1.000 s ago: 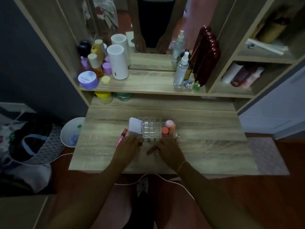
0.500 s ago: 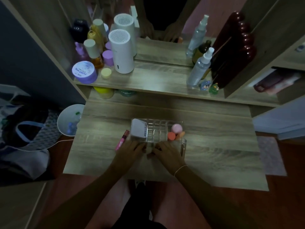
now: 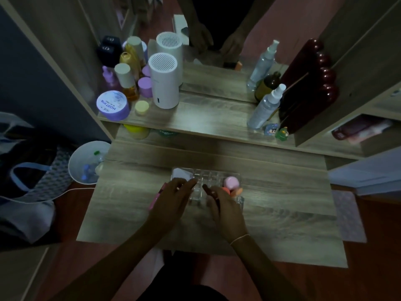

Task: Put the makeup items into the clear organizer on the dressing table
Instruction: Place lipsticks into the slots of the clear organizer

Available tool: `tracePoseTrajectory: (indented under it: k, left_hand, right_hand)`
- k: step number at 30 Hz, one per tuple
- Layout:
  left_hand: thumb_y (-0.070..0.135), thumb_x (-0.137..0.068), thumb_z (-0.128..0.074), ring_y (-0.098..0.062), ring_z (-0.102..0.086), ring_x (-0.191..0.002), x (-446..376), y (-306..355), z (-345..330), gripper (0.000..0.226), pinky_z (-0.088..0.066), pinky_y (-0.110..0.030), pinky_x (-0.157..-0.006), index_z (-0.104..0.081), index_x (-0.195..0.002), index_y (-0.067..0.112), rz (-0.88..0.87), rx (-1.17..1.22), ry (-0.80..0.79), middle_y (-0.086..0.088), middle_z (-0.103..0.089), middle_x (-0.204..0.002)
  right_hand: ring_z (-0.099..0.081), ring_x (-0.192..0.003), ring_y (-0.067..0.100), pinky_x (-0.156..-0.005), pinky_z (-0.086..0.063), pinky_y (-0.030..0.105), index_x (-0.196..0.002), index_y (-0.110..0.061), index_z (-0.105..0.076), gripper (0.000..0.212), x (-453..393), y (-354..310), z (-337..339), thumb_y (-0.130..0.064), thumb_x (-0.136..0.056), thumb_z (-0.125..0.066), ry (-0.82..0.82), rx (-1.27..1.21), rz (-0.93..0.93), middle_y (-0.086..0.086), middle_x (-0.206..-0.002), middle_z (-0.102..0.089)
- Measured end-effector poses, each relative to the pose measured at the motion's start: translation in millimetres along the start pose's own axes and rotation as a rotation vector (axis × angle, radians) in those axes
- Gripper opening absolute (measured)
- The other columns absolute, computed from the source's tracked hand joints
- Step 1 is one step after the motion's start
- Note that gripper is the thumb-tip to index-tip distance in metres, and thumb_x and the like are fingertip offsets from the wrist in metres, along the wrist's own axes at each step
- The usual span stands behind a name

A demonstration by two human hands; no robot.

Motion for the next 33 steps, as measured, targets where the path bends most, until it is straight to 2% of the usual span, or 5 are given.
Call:
tracePoseTrajectory:
  k: [7, 11, 15, 22, 33]
  left_hand:
    - [-0.002, -0.083, -0.066, -0.031, -0.065, -0.088, -29, -3, 8, 0.034, -0.054, -0.038, -0.076, -0.059, -0.116, -0.003, 0.047, 0.155, 0.055, -0.024, -0.065, -0.104]
    - [0.002, -0.088, -0.061, -0.011, -0.056, -0.090, -37, -8, 12, 0.032, -0.042, -0.013, -0.080, -0.057, -0.120, 0.006, 0.090, 0.231, 0.142, -0.013, -0.064, -0.108]
    - [0.004, -0.087, -0.062, -0.010, -0.056, -0.092, -47, -11, 8, 0.035, -0.046, -0.021, -0.079, -0.054, -0.121, 0.009, 0.085, 0.272, 0.142, -0.013, -0.063, -0.108]
    - [-0.001, -0.086, -0.062, -0.018, -0.062, -0.092, -58, -11, 5, 0.033, -0.043, -0.019, -0.079, -0.056, -0.118, 0.003, 0.096, 0.283, 0.149, -0.016, -0.065, -0.107]
    - [0.000, -0.087, -0.061, -0.016, -0.060, -0.093, -57, -17, -1, 0.030, -0.045, -0.024, -0.079, -0.057, -0.116, 0.003, 0.167, 0.300, 0.115, -0.016, -0.065, -0.110]
  right_hand:
    - [-0.066, -0.087, 0.019, -0.072, -0.057, 0.045, -0.137, -0.038, -0.040, 0.045, -13, 8, 4, -0.018, -0.098, -0.042, 0.032, -0.051, -0.106, -0.001, -0.110, -0.066]
    - [-0.065, -0.084, 0.017, -0.076, -0.057, 0.045, -0.135, -0.025, -0.049, 0.038, -17, 11, 5, -0.015, -0.099, -0.040, 0.029, -0.073, -0.145, 0.003, -0.101, -0.067]
    - [-0.062, -0.082, 0.009, -0.073, -0.054, 0.030, -0.129, -0.028, -0.050, 0.033, -27, 12, 0, -0.019, -0.097, -0.043, -0.056, -0.068, -0.187, 0.000, -0.104, -0.064]
    - [-0.063, -0.094, 0.026, -0.087, -0.055, 0.044, -0.132, -0.022, -0.046, 0.041, -50, 18, -1, -0.022, -0.092, -0.054, -0.224, -0.021, -0.307, 0.010, -0.103, -0.064]
    - [-0.066, -0.093, 0.030, -0.084, -0.054, 0.044, -0.098, -0.013, -0.059, 0.013, -78, 12, 2, -0.020, -0.086, -0.060, -0.261, 0.179, -0.274, 0.012, -0.097, -0.071]
Point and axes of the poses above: each hand's wrist, its own x-axis away from the middle knuckle, its own z-axis out of the back of the hand, y = z × x, the point moved 10 cm from there along -x, towards the middle knuckle
